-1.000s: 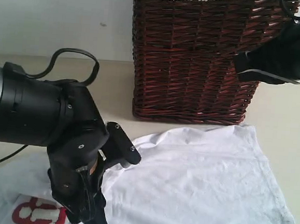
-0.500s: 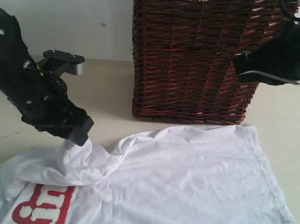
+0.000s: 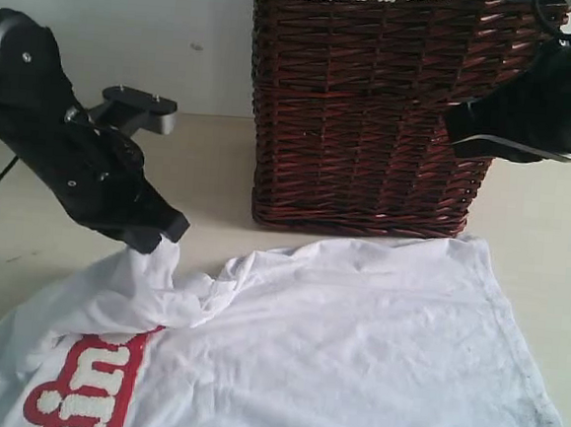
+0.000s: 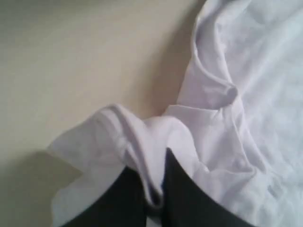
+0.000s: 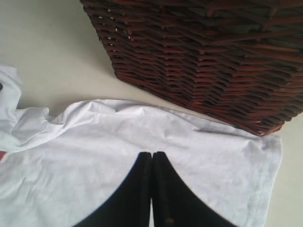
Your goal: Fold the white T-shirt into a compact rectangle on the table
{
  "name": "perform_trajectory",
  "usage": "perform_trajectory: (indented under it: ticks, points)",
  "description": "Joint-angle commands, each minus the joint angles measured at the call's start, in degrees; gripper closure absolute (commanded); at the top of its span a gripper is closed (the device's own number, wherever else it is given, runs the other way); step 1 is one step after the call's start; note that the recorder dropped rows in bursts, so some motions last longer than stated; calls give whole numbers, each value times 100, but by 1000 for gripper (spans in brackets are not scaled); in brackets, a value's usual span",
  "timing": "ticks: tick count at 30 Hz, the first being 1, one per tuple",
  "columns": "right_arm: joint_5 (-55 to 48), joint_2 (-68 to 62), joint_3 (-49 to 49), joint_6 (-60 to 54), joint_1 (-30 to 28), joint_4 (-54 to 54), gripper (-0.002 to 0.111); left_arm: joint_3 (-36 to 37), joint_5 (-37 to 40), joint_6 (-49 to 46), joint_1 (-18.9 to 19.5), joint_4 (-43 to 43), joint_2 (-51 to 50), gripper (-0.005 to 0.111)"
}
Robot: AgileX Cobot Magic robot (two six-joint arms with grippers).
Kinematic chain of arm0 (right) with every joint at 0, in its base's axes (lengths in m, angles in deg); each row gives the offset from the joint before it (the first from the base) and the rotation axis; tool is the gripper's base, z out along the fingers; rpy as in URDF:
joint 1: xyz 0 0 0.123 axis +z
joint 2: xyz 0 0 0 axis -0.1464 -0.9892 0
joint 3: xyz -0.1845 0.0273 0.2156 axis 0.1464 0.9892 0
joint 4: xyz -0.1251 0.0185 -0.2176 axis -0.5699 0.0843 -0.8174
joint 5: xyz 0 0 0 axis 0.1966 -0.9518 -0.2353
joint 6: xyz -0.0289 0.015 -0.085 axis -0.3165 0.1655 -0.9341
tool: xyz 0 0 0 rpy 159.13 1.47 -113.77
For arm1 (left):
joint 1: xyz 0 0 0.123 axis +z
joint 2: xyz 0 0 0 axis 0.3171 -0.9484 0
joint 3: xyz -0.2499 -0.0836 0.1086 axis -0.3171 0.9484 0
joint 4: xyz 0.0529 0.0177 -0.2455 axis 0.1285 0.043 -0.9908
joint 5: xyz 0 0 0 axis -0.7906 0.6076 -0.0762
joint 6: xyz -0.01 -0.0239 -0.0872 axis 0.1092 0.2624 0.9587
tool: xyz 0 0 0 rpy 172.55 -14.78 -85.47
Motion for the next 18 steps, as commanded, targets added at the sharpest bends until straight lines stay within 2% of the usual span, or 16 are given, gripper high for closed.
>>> perform_trajectory:
  ticks: [1,5,8,12,15,18]
  points:
    - [44,37,-55,-43,-17,26,108,-195,-13,-8,15,361,540,106]
    - [54,37,-55,-85,-17,26,108,-195,-224,144,27,910,1085,107]
    - [54,37,-55,-85,-17,26,108,-195,-261,839,27,1619,1363,107]
    - [54,37,-55,-97,-17,26,108,-173,-329,919,27,1668,1554,107]
    - [54,37,-55,-97,-17,26,108,269,-609,464,33,1730,1521,107]
    - [54,37,-55,-97,-17,26,108,651,-866,761,290,1740,1187,107]
